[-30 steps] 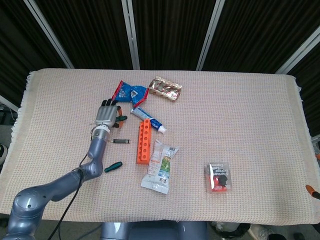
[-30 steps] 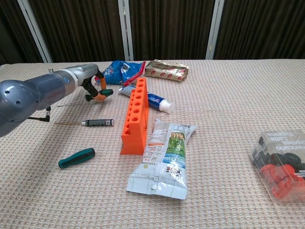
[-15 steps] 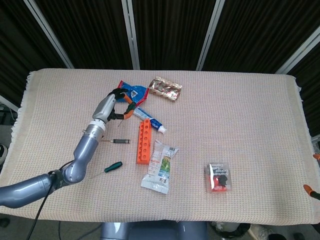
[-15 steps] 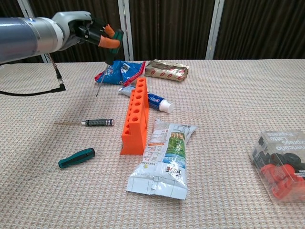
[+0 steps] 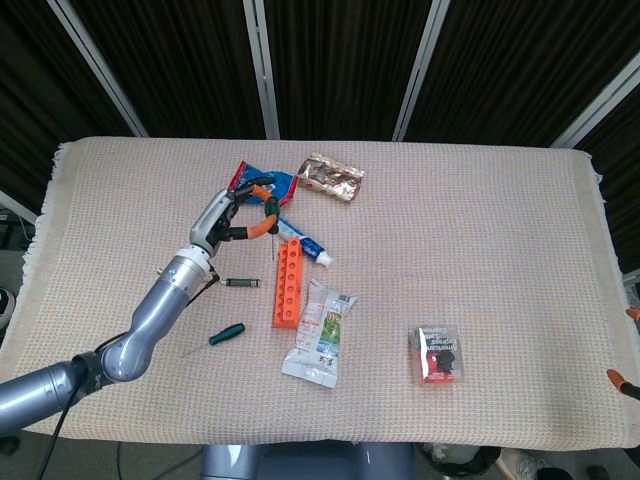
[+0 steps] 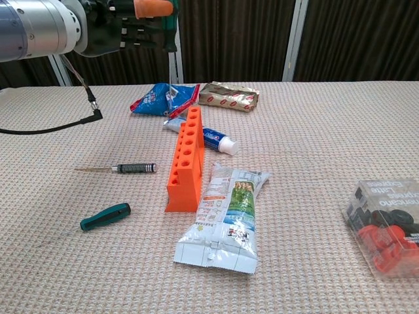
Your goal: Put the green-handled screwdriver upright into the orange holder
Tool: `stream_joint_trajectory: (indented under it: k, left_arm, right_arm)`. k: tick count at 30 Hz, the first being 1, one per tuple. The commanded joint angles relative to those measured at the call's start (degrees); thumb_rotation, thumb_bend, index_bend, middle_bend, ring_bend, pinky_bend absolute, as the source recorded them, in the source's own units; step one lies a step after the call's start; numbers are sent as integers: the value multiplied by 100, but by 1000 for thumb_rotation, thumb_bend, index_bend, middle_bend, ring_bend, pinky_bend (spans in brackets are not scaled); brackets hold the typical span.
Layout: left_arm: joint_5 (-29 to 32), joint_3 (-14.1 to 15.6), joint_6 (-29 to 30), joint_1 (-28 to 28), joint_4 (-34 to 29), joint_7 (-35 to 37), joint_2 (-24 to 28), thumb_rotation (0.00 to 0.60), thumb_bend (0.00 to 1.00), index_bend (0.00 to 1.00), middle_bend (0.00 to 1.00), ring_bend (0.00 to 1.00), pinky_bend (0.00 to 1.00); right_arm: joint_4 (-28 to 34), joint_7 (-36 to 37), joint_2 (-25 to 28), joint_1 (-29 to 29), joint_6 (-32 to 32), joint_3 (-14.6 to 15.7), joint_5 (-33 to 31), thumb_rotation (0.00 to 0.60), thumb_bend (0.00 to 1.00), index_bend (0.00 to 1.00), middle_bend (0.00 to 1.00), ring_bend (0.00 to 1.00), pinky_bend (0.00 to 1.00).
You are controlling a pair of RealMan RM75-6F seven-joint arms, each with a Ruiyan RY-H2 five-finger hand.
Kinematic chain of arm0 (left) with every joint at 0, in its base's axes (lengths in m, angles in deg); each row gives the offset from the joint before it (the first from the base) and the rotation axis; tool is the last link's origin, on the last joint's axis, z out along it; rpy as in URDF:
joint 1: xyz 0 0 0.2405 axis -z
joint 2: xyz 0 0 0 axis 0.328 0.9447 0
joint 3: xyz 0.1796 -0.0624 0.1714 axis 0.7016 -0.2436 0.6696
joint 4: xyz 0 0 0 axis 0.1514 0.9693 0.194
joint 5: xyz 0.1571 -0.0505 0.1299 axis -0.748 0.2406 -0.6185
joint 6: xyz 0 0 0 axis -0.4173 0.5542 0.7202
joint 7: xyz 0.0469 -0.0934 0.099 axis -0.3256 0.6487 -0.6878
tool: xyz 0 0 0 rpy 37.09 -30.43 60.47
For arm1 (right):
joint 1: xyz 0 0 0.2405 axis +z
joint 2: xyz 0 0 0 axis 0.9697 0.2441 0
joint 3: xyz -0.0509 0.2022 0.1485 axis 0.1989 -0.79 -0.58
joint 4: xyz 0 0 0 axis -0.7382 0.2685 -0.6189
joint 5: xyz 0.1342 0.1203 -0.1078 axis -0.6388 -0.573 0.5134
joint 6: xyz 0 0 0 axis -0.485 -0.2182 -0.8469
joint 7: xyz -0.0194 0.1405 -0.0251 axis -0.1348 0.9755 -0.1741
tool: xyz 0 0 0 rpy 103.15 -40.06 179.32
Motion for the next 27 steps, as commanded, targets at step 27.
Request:
stream_joint_trajectory:
  k: [27]
  left_arm:
    - [-323,520,339,511,651,593,-462,564,587,613,127,0,34]
  right_arm:
    - [-65,117,43,-86,-54,-9,-43,600,0,224,202,30,222]
